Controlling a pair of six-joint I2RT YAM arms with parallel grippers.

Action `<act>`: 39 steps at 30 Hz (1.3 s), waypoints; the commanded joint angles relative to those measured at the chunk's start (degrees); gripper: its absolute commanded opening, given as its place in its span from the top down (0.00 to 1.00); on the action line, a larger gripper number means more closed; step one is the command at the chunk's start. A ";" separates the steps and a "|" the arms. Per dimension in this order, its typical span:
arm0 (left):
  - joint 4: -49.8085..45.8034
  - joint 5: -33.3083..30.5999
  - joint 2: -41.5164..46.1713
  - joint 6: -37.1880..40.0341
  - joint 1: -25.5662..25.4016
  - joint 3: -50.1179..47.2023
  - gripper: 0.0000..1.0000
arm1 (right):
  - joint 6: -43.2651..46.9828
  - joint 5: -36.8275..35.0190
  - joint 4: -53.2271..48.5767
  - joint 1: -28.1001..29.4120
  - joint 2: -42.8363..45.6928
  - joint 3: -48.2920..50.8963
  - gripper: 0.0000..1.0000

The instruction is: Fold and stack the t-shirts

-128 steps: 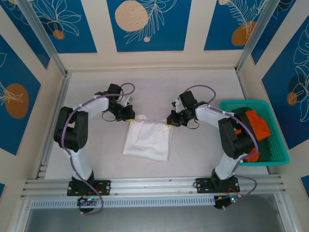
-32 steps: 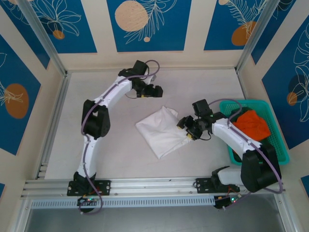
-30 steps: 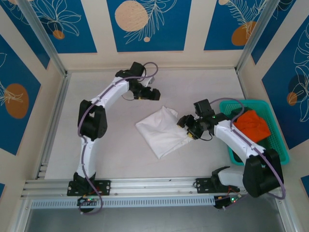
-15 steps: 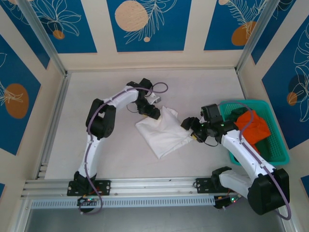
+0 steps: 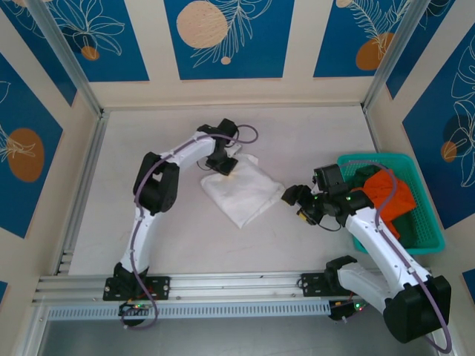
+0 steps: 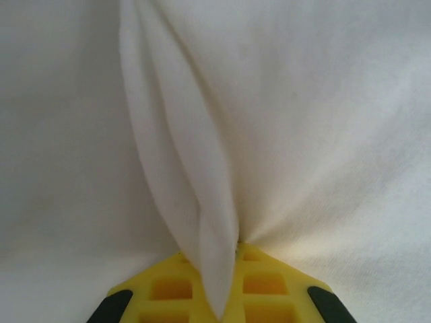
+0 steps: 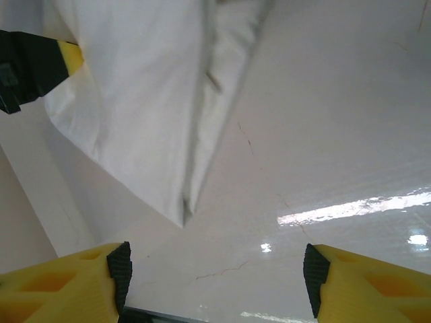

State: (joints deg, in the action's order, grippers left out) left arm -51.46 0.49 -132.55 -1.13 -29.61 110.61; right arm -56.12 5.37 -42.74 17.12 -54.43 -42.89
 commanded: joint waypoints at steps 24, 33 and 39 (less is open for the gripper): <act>-2.30 -20.36 -18.11 -3.85 38.13 34.24 1.00 | 0.48 -1.40 -20.36 1.34 -5.91 -20.49 0.33; -4.20 -20.11 -19.74 -10.67 41.00 37.15 0.92 | -0.99 -3.10 -19.43 4.20 -8.84 -22.94 0.34; -5.71 -21.93 -17.29 -14.38 41.85 37.05 0.29 | -1.08 -3.52 -16.67 5.23 -9.20 -22.25 0.34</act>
State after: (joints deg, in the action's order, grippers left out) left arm -55.16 -19.62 -152.29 -12.53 10.90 145.77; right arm -56.53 2.55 -60.38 21.82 -63.33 -64.14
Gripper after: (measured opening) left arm 0.529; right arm 0.664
